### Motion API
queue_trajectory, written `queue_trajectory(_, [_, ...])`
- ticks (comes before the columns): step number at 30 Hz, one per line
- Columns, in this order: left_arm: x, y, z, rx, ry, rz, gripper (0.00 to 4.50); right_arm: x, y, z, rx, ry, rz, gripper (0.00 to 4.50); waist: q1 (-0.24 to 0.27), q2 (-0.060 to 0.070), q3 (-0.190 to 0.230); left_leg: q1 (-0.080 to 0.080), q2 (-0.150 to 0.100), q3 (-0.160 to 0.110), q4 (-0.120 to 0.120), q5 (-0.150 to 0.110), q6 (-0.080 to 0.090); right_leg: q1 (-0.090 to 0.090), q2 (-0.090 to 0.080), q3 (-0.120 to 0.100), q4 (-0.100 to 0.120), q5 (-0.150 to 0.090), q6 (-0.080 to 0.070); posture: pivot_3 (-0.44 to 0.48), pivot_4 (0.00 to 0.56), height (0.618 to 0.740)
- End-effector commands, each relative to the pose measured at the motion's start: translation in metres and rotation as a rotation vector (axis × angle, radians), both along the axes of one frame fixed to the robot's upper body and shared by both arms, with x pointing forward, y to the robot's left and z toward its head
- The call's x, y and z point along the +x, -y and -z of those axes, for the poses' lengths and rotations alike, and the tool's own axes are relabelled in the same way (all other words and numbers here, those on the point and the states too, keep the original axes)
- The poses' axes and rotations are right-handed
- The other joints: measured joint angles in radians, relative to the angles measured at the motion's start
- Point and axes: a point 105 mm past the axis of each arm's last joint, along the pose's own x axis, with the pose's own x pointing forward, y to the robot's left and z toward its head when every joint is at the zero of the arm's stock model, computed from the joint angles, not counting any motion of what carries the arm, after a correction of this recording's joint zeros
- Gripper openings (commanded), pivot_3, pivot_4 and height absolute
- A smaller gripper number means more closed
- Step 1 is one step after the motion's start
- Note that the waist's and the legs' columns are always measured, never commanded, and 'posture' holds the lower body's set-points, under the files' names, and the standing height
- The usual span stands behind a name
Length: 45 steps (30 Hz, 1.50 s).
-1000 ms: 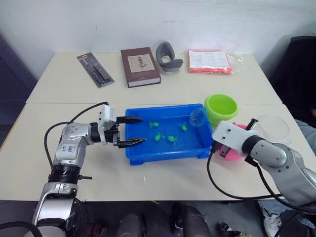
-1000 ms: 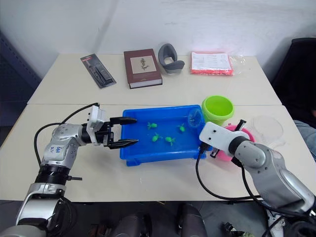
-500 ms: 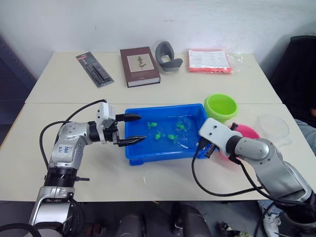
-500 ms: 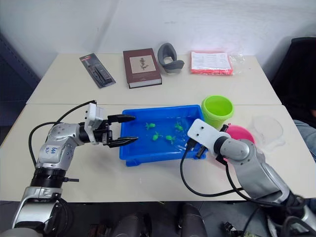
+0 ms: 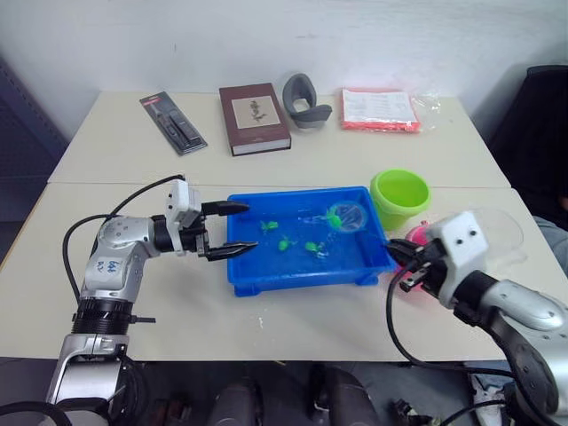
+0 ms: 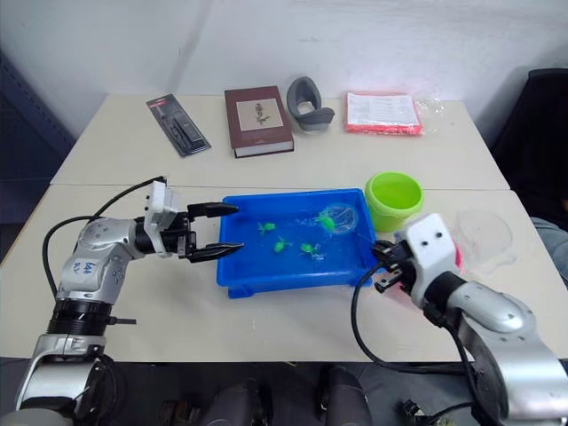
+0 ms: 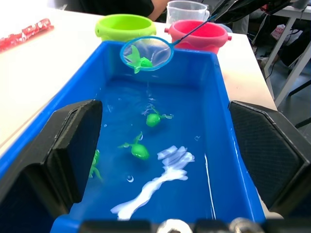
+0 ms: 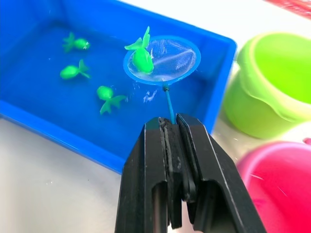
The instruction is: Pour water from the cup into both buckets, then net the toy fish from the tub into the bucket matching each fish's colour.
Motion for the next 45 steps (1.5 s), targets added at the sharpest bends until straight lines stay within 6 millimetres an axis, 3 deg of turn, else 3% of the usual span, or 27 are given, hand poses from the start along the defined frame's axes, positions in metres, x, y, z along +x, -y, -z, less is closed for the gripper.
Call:
queue_trajectory(1, [0.005,0.008,-0.017,-0.065,0.03,0.014,4.46,-0.011,0.013,-0.023,0.014,0.125,0.055,0.0,0.0,0.0,0.0,0.0,0.0,0.0,0.0,0.0,0.0,0.0,0.0,0.0,0.0,0.0,0.0,0.0,0.15,0.74])
queue_trajectory(9, [0.017,0.032,-0.021,-0.092,-0.038,0.009,4.46,-0.002,0.074,-0.05,-0.096,0.273,0.279,0.0,-0.001,0.0,0.0,0.0,-0.001,0.001,0.0,0.0,0.0,0.0,0.0,0.001,0.0,0.0,0.0,0.0,0.15,0.74])
queue_trajectory(15, [0.016,0.043,-0.019,-0.103,-0.041,0.036,4.46,0.015,0.097,-0.05,-0.205,0.314,0.329,0.0,-0.004,0.0,0.0,0.001,-0.005,0.002,-0.001,0.0,0.0,0.0,0.001,0.001,0.0,0.0,0.0,0.0,0.15,0.74])
queue_trajectory(24, [0.018,0.046,-0.025,-0.137,0.041,0.014,4.46,0.045,0.093,-0.034,-0.39,0.358,0.254,0.0,-0.001,0.0,0.0,0.002,0.0,0.004,-0.001,0.0,0.0,0.0,0.001,0.002,0.0,0.0,0.0,0.0,0.15,0.74])
queue_trajectory(33, [0.018,0.051,-0.019,-0.142,0.043,0.007,4.46,0.056,0.104,-0.014,-1.103,0.491,0.08,0.0,-0.001,0.001,0.0,0.001,0.0,0.005,-0.001,0.0,0.0,0.0,0.0,0.002,0.0,0.0,0.0,0.0,0.15,0.74])
queue_trajectory(35, [0.017,0.052,-0.019,-0.144,0.051,0.014,4.46,0.056,0.103,-0.013,-1.183,0.548,0.026,0.0,-0.002,0.001,0.0,0.001,0.0,0.005,-0.001,0.0,0.0,0.0,-0.001,0.002,0.0,0.0,0.0,0.0,0.15,0.74])
queue_trajectory(40, [0.016,0.053,-0.018,-0.152,0.064,0.019,4.46,0.055,0.101,-0.007,-1.281,0.627,-0.067,0.0,-0.003,0.001,0.0,0.002,0.001,0.005,-0.001,0.002,-0.002,0.0,0.0,0.002,0.0,0.0,0.0,0.0,0.15,0.74])
queue_trajectory(45, [0.015,0.053,-0.016,-0.158,0.07,0.031,4.46,0.053,0.101,-0.016,-1.346,0.716,-0.055,0.0,-0.003,0.001,0.0,0.002,0.002,0.004,-0.001,0.002,-0.003,0.0,0.0,0.003,0.0,0.0,0.0,0.0,0.15,0.74])
